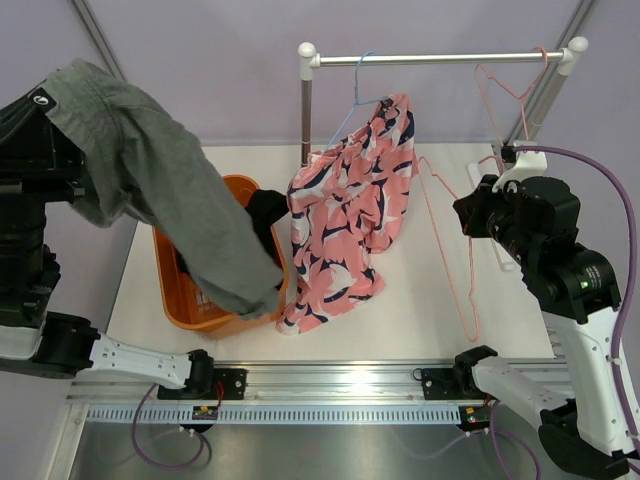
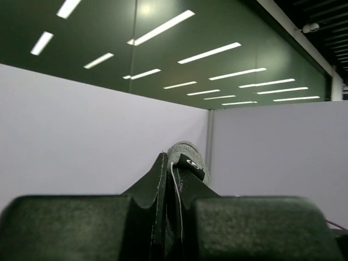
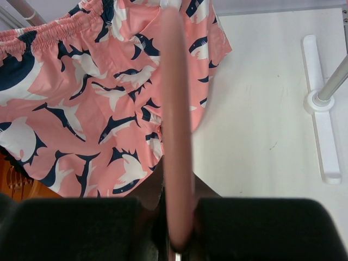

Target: Remove the shorts from the hanger

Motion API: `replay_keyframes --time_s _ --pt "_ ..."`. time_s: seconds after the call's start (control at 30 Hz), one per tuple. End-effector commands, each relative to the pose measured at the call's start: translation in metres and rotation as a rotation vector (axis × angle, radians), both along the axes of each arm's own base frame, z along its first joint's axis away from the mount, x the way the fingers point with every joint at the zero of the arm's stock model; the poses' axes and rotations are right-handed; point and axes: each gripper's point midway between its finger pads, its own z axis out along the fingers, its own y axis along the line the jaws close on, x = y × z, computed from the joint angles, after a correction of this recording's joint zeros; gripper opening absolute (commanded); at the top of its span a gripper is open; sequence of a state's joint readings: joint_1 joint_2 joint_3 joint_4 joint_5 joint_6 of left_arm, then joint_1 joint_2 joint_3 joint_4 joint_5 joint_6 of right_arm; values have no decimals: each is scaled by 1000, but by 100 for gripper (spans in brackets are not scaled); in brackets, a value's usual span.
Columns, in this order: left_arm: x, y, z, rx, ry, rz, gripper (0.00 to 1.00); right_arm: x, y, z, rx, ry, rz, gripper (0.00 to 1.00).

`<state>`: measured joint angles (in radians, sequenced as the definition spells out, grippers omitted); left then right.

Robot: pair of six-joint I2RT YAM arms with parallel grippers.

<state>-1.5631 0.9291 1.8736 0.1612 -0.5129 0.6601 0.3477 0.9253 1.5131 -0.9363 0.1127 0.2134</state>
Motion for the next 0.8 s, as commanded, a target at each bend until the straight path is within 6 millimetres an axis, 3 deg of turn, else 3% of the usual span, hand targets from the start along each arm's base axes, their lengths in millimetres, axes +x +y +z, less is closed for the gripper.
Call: replay_keyframes --time_s 0.0,0.07,0.13,0.17,0.37,0.47,0.7,0.77 --pt "4 5 14 -28 -58 134 0 1 1 21 15 -63 5 0" --pt "9 7 11 -30 -33 159 0 2 1 19 16 -59 4 0" --pt "14 -7 -3 6 -17 192 0 2 2 20 17 -62 6 0" --pt "18 -27 -22 69 1 219 0 3 3 18 19 -58 10 0" --pt "37 -66 -75 208 62 277 0 3 7 19 31 -58 27 0" --pt "57 -63 -87 206 107 285 0 0 9 23 41 -63 41 0" --pt "105 -21 -95 139 224 451 0 -7 8 25 42 -61 50 0" --pt "109 -12 -94 104 240 448 0 -8 7 24 37 -57 49 0"
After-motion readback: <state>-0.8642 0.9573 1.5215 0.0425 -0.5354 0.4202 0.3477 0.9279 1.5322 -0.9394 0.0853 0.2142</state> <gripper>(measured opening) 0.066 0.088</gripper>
